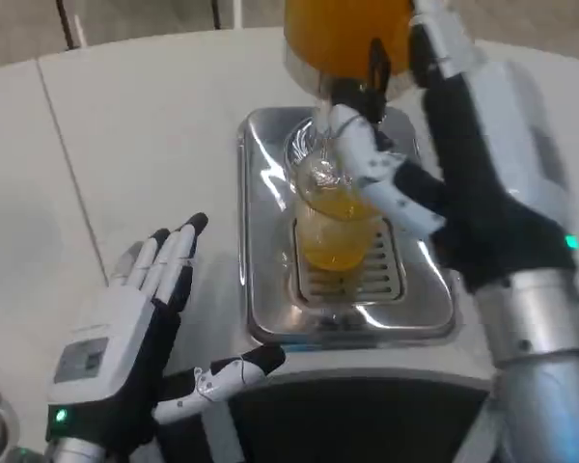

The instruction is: Grasp the cup under the faucet to collect the drink, then remove the cup.

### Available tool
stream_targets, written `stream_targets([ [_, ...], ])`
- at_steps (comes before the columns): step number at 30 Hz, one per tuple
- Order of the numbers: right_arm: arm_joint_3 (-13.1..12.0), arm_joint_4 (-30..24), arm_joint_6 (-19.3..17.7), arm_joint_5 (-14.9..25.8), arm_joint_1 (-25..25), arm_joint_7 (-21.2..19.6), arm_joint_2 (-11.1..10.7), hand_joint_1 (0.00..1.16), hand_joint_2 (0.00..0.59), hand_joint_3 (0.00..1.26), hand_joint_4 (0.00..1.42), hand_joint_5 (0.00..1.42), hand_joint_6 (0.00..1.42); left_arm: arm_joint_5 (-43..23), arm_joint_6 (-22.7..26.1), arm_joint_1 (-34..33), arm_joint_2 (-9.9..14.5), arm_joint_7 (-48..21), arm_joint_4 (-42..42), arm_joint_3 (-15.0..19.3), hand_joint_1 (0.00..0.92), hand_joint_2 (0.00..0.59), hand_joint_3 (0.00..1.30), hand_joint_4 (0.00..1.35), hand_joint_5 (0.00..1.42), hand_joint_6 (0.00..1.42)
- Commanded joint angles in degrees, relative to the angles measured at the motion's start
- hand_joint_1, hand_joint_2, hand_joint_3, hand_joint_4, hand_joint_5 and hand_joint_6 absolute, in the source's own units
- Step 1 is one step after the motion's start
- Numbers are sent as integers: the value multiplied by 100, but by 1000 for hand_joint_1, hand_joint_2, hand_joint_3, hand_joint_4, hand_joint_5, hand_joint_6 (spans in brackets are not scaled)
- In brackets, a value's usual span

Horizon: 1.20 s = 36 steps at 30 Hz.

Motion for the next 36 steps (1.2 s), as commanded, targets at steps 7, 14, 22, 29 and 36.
stream_targets([
  [7, -165, -1744, -482, -1306, 1833, 1091, -759, 711, 383, 0, 0, 0, 16, -73, -28, -655, -78, 22, 550, -318, 80, 39, 0, 0, 0, 0],
  [14, -318, -2178, -1119, -1359, 3424, 976, -753, 734, 370, 0, 0, 0, 31, -197, 43, -1181, -248, 107, 1009, -376, 90, 35, 0, 0, 0, 0],
  [22, -848, -2241, -1705, -1125, 3878, 1294, -744, 777, 345, 0, 0, 0, 35, -277, -25, -1755, -338, 313, 1658, -472, 154, 31, 0, 0, 0, 0],
  [29, -1051, -2182, -1669, -909, 3764, 1651, -702, 776, 343, 0, 0, 0, 43, -551, -150, -2123, -498, 328, 2071, -511, 204, 15, 0, 0, 0, 0],
  [36, -1115, -2124, -1655, -910, 3708, 1833, -606, 770, 334, 0, 0, 0, 46, -547, -241, -2407, -693, 530, 2323, -690, 229, 13, 0, 0, 0, 0],
])
